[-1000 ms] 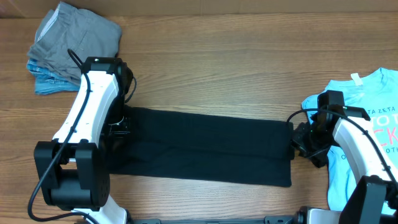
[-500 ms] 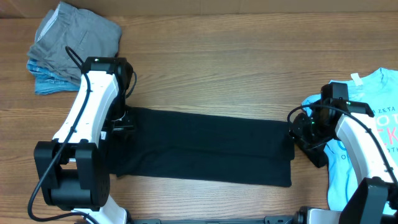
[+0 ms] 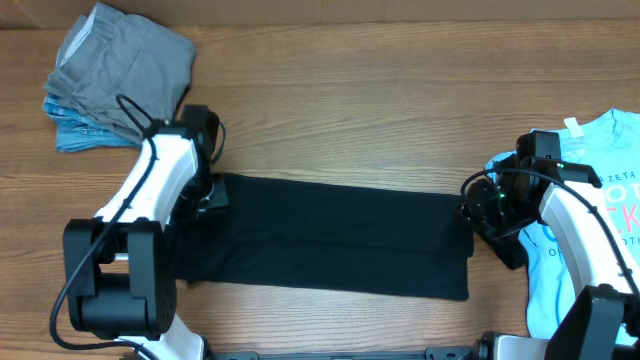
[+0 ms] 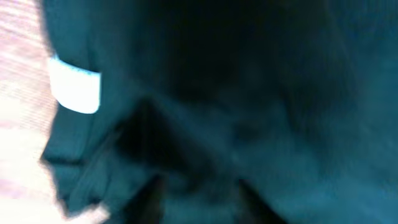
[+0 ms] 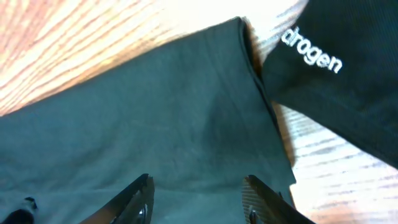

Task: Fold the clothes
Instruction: 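Release the left gripper and move it to the strip's left end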

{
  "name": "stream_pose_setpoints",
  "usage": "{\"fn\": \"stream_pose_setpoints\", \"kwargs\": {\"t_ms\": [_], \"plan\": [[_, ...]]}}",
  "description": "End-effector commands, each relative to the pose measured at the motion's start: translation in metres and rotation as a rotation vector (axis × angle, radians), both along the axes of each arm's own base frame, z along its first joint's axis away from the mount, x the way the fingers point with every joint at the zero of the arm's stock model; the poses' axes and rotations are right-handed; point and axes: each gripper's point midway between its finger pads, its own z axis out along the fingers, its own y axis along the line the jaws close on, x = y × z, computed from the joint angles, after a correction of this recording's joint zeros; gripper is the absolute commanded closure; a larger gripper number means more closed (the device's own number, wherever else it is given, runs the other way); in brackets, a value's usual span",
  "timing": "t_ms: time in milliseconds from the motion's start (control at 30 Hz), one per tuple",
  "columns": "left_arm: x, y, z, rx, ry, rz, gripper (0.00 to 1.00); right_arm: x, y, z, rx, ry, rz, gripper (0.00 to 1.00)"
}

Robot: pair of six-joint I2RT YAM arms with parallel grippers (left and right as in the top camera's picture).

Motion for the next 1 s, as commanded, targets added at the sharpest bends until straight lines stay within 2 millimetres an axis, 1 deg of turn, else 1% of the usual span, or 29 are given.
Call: {"fn": "stream_pose_setpoints", "kwargs": {"t_ms": [0, 100, 167, 267, 367, 467, 600, 667, 700, 733, 800, 900, 933, 967], "plan": [[-0.005, 0.007, -0.012, -0.008, -0.022, 0.013, 0.84, 0.009, 0.003, 0.011, 0.012, -0.054, 0.011, 0.51], [0.000, 0.025, -0.024, 0.044, -0.070, 0.045, 0.96, 0.009, 0.003, 0.012, 0.017, -0.052, 0.008, 0.51], [-0.001, 0.041, -0.029, 0.073, -0.088, 0.086, 0.96, 0.009, 0.003, 0.012, 0.017, -0.051, 0.008, 0.51], [-0.009, 0.069, -0.031, 0.114, -0.085, 0.195, 0.96, 0.008, 0.003, 0.011, 0.016, -0.048, 0.009, 0.51], [-0.015, 0.092, -0.032, 0.099, -0.091, 0.302, 0.96, 0.008, 0.003, 0.012, 0.016, -0.049, 0.009, 0.51], [-0.015, 0.098, -0.033, 0.024, -0.104, 0.350, 0.96, 0.009, 0.003, 0.012, 0.016, -0.051, 0.012, 0.51], [-0.013, 0.104, -0.029, -0.020, -0.121, 0.368, 0.96, 0.009, 0.003, 0.012, 0.014, -0.055, 0.019, 0.47], [-0.007, 0.101, -0.023, -0.055, -0.141, 0.353, 0.96, 0.009, 0.003, 0.012, 0.015, -0.055, 0.019, 0.47], [-0.001, 0.096, -0.018, -0.089, -0.160, 0.323, 0.95, 0.009, 0.003, 0.012, 0.015, -0.056, 0.019, 0.47], [0.005, 0.091, -0.012, -0.122, -0.181, 0.293, 0.94, 0.009, 0.003, 0.012, 0.015, -0.056, 0.019, 0.47], [0.016, 0.085, 0.002, -0.164, -0.222, 0.256, 0.87, 0.009, 0.004, 0.012, 0.018, -0.057, 0.020, 0.47], [0.028, 0.078, 0.024, -0.205, -0.290, 0.198, 0.74, 0.009, 0.007, 0.013, 0.034, -0.067, 0.044, 0.47], [0.029, 0.077, 0.029, -0.208, -0.309, 0.190, 0.67, 0.010, 0.008, 0.014, 0.041, -0.074, 0.060, 0.46], [0.030, 0.078, 0.034, -0.204, -0.322, 0.189, 0.55, 0.010, 0.009, 0.014, 0.045, -0.076, 0.064, 0.46]]}}
